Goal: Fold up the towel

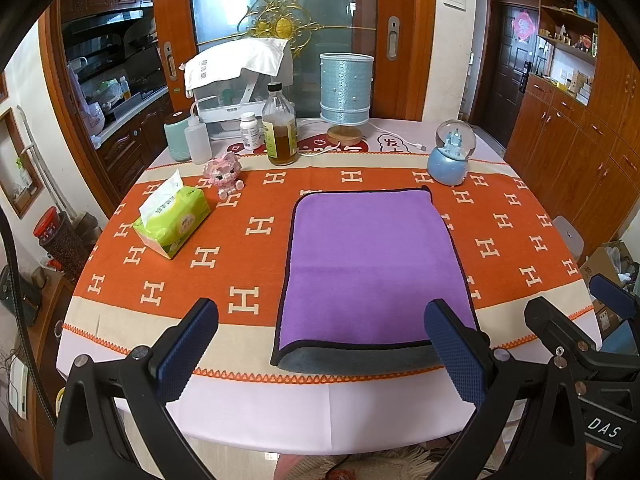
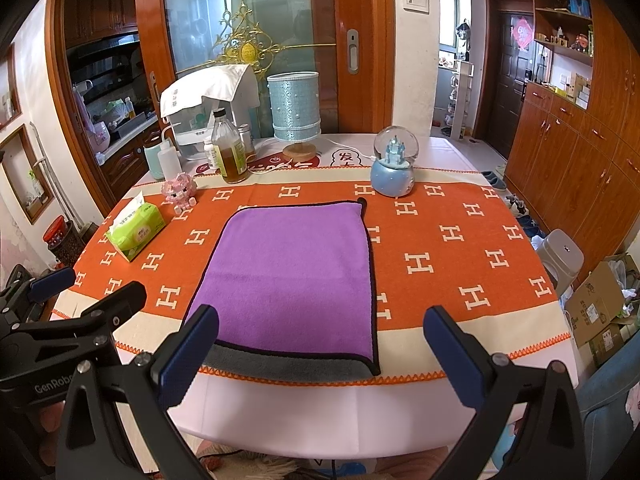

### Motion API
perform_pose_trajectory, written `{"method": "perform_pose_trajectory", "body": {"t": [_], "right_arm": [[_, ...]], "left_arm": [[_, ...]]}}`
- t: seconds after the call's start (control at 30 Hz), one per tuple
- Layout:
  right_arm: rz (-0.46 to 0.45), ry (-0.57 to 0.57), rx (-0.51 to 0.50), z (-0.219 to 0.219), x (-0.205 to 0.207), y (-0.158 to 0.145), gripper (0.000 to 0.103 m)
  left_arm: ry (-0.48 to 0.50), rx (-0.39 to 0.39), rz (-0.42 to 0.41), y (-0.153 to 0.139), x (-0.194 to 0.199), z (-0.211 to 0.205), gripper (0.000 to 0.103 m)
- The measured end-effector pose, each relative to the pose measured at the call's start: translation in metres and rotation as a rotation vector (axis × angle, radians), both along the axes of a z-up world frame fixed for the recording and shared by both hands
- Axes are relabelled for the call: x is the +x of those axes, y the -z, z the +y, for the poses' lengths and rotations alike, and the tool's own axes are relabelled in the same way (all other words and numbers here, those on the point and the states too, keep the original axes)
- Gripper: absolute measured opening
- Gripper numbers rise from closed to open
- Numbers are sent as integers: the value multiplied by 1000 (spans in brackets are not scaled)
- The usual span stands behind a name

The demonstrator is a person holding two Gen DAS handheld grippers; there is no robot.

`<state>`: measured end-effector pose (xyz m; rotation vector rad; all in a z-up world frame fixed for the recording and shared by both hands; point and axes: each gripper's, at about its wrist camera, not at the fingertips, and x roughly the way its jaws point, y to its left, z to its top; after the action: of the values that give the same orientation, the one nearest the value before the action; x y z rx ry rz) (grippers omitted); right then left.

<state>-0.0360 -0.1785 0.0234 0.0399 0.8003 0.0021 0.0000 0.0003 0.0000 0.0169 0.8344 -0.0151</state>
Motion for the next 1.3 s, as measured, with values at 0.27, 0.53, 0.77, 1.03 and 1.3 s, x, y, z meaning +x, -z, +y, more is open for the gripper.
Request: {"method": "perform_pose_trajectory", "body": {"t": [0.27,0.53,0.77,1.03,1.3], "right_arm": [[0,0,-1,2,0,0,102],[1,1,-1,3,1,1,102],[3,-1,0,4,2,2,102],[4,0,0,1,5,0,102],[6,0,1,5,4,4,102]], "left_arm": [[1,0,1,0,0,0,102],[1,0,1,0,0,0,102],[0,-2,2,0,0,0,102],[1,-2,1,0,0,0,102],[1,-2,3,0,0,0,102]]}}
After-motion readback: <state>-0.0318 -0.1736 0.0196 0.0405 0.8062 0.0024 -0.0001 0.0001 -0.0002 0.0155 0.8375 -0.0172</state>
